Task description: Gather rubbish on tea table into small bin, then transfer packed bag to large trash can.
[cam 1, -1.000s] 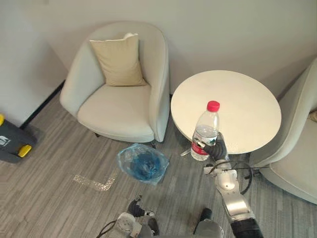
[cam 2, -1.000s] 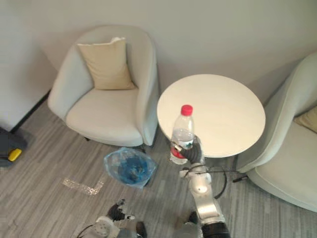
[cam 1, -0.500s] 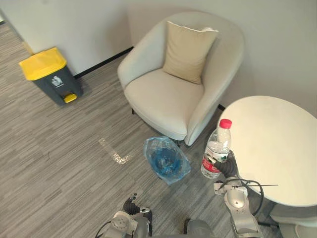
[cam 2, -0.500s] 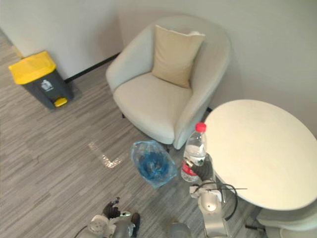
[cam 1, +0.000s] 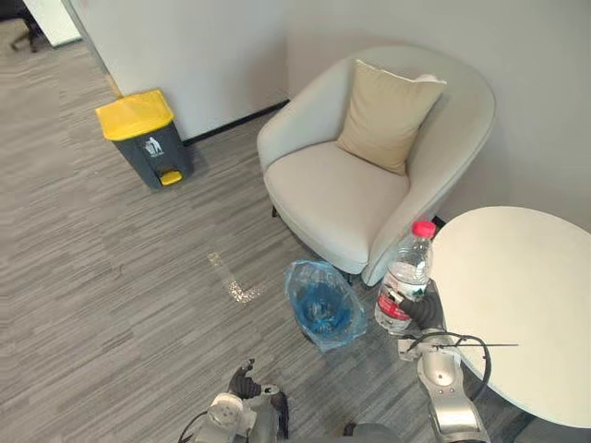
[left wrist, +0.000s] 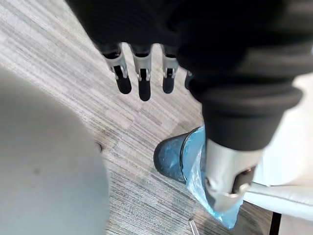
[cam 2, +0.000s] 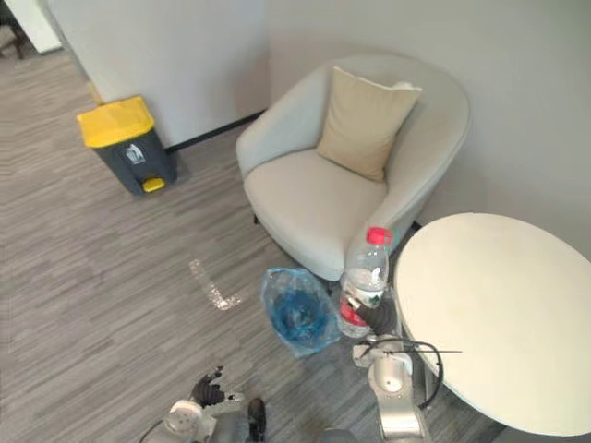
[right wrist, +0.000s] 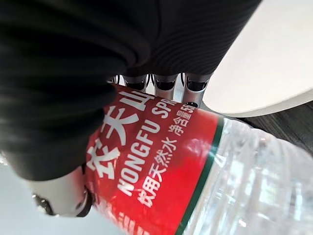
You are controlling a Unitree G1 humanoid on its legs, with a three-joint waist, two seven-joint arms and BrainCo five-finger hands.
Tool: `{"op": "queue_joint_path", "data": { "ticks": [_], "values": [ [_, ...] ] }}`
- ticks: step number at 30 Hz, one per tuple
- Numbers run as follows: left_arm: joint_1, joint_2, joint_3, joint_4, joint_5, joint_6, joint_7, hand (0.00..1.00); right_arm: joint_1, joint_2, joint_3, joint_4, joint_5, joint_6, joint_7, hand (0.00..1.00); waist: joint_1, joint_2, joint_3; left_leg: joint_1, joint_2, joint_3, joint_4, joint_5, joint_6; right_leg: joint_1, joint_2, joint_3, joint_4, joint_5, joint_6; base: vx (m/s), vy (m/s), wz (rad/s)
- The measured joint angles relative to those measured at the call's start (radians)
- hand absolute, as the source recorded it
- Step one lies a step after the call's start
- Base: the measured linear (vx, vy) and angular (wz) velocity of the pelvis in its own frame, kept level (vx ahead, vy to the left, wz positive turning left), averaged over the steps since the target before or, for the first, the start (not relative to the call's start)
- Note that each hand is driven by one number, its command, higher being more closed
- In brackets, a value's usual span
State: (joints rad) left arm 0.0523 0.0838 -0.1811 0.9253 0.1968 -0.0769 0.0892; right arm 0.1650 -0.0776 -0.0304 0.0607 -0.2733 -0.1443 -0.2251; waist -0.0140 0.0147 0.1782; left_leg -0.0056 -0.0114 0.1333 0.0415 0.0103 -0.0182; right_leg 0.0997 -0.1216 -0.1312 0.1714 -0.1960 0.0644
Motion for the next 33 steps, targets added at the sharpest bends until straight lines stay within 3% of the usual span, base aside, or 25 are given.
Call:
{"op": "queue_joint_path", "data": {
  "ticks": [2, 7, 9, 11, 13, 17, 22, 25, 27, 33],
  "values": [
    [0.008, 0.000, -0.005, 0.010, 0.000, 0.000, -0.001, 0.00, 0.012, -0.004, 0.004, 0.017, 0.000, 0.000, 0.000, 1.00, -0.007, 0.015, -0.010, 0.048, 0.001, 0.031, -0.095, 0.048, -0.002, -0.008, 0.003, 0.018, 0.006, -0.009, 0.006, -0.14, -0.002, -0.19],
    [0.011, 0.010, -0.002, 0.008, 0.000, -0.003, -0.003, 0.00, 0.000, -0.015, 0.047, 0.083, 0.000, 0.002, 0.013, 1.00, -0.005, 0.013, -0.018, 0.013, 0.008, 0.085, -0.105, 0.056, -0.005, -0.081, 0.017, 0.081, 0.026, -0.007, 0.010, -0.05, 0.027, -0.30],
    [0.004, 0.020, -0.003, 0.006, 0.000, -0.004, -0.002, 0.00, -0.026, -0.024, 0.073, 0.098, -0.001, 0.002, 0.017, 1.00, -0.005, 0.010, -0.014, -0.066, 0.016, 0.104, -0.031, 0.040, 0.009, -0.147, 0.017, 0.097, 0.061, 0.002, 0.007, -0.03, 0.004, -0.24],
    [-0.038, 0.031, 0.001, -0.003, -0.002, -0.004, 0.003, 0.00, -0.106, -0.053, 0.089, 0.133, -0.002, 0.001, 0.018, 1.00, -0.004, 0.009, 0.035, -0.211, 0.041, 0.104, 0.155, -0.007, 0.032, -0.237, 0.021, 0.109, 0.141, 0.016, 0.006, -0.03, 0.006, -0.05],
    [-0.064, 0.032, 0.009, -0.030, -0.007, -0.007, 0.021, 0.00, -0.203, -0.100, 0.096, 0.159, -0.002, 0.001, 0.013, 1.00, -0.002, 0.032, 0.082, -0.341, 0.076, 0.102, 0.304, -0.056, 0.039, -0.337, 0.036, 0.108, 0.222, 0.005, 0.004, -0.13, 0.034, -0.03],
    [-0.112, 0.040, 0.040, -0.082, -0.056, -0.023, 0.045, 0.00, -0.356, -0.183, 0.113, 0.175, -0.003, 0.001, -0.025, 1.00, 0.007, 0.056, 0.172, -0.522, 0.085, 0.084, 0.425, -0.093, 0.033, -0.530, 0.026, 0.097, 0.390, -0.052, 0.002, -0.20, 0.029, 0.13],
    [-0.183, 0.037, 0.087, -0.171, -0.125, -0.027, 0.087, 0.00, -0.513, -0.257, 0.110, 0.192, -0.011, 0.018, -0.087, 1.00, 0.020, 0.060, 0.227, -0.764, 0.096, 0.080, 0.507, -0.085, 0.028, -0.780, -0.006, 0.061, 0.542, -0.073, -0.007, -0.17, -0.011, 0.31],
    [-0.201, 0.025, 0.095, -0.245, -0.158, -0.030, 0.105, 0.00, -0.571, -0.278, 0.113, 0.180, -0.010, 0.021, -0.109, 1.00, 0.057, 0.058, 0.244, -0.858, 0.120, 0.094, 0.549, -0.076, 0.028, -0.874, -0.009, 0.047, 0.597, -0.083, -0.018, -0.09, -0.038, 0.15],
    [-0.204, 0.007, 0.125, -0.275, -0.162, -0.033, 0.107, 0.00, -0.611, -0.286, 0.114, 0.164, -0.010, 0.021, -0.113, 1.00, 0.060, 0.054, 0.251, -0.904, 0.122, 0.100, 0.560, -0.075, 0.028, -0.923, -0.019, 0.040, 0.623, -0.090, -0.021, -0.06, -0.037, 0.13],
    [-0.324, 0.003, 0.163, -0.346, -0.199, -0.047, 0.125, 0.00, -0.875, -0.408, 0.138, 0.235, 0.012, 0.021, -0.136, 1.00, 0.079, 0.042, 0.296, -1.133, 0.126, 0.063, 0.643, -0.037, 0.057, -1.131, -0.039, -0.005, 0.744, -0.119, -0.036, -0.04, -0.040, 0.23]
  ]
}}
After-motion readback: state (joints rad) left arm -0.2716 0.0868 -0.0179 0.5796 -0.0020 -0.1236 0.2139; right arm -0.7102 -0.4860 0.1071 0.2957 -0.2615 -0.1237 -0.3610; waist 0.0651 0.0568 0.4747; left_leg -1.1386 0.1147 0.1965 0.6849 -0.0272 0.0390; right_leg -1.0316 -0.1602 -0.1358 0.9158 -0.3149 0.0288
